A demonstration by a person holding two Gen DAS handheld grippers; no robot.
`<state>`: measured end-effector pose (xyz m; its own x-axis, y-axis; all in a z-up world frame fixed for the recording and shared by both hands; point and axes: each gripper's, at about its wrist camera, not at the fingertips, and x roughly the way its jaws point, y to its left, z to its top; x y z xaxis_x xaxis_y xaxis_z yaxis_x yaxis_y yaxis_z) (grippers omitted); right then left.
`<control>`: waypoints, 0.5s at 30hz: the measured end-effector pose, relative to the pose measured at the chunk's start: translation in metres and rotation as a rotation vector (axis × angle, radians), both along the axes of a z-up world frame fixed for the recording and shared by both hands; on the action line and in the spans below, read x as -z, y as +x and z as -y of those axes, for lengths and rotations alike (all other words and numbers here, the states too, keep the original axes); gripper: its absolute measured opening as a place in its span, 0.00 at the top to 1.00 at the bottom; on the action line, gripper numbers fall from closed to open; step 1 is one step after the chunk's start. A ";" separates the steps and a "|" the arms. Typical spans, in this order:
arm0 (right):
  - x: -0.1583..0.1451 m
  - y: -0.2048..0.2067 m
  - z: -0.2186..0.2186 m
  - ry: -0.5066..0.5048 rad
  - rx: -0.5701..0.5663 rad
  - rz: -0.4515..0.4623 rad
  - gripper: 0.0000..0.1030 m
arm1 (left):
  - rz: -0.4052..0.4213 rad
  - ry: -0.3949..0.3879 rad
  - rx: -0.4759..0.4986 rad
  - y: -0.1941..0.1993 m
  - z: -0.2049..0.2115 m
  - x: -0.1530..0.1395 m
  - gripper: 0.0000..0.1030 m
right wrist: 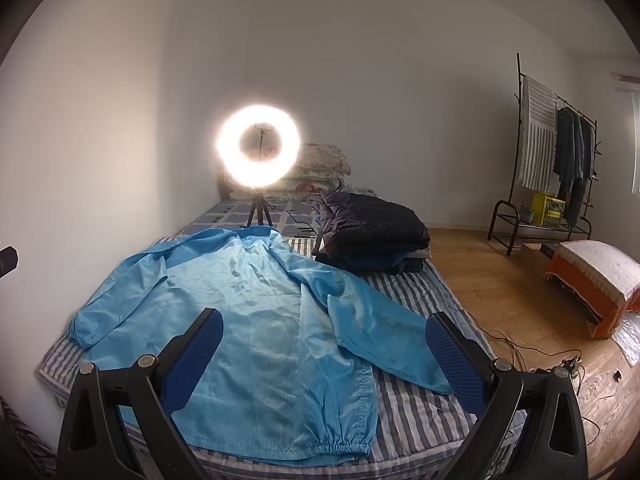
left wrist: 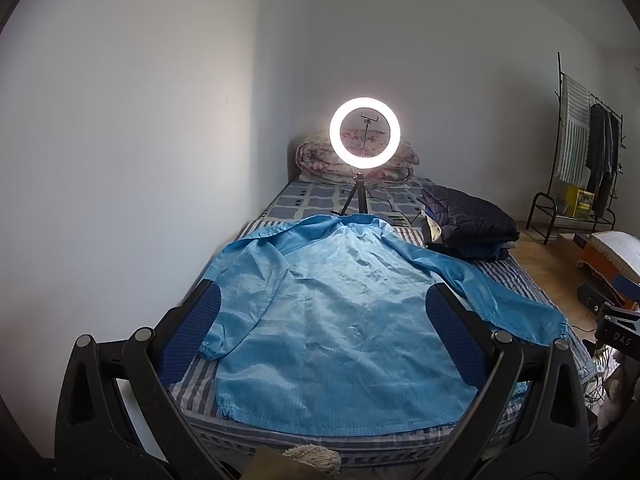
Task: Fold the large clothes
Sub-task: 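Move both tools toward the spread light blue coat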
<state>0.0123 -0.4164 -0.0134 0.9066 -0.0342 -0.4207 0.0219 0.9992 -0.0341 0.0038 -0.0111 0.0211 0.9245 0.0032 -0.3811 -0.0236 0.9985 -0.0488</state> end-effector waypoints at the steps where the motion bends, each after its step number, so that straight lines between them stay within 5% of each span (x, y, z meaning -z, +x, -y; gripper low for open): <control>1: 0.000 0.000 0.000 0.000 0.000 0.001 0.01 | 0.000 0.001 0.000 0.000 0.001 0.000 0.00; 15: 0.002 0.007 -0.010 -0.007 -0.042 0.002 0.01 | -0.017 0.002 -0.036 0.006 -0.016 0.013 0.00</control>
<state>0.0197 -0.4063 -0.0153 0.9080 0.0011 -0.4189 -0.0204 0.9989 -0.0414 0.0095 0.0047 0.0077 0.9170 0.0366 -0.3971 -0.0600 0.9971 -0.0465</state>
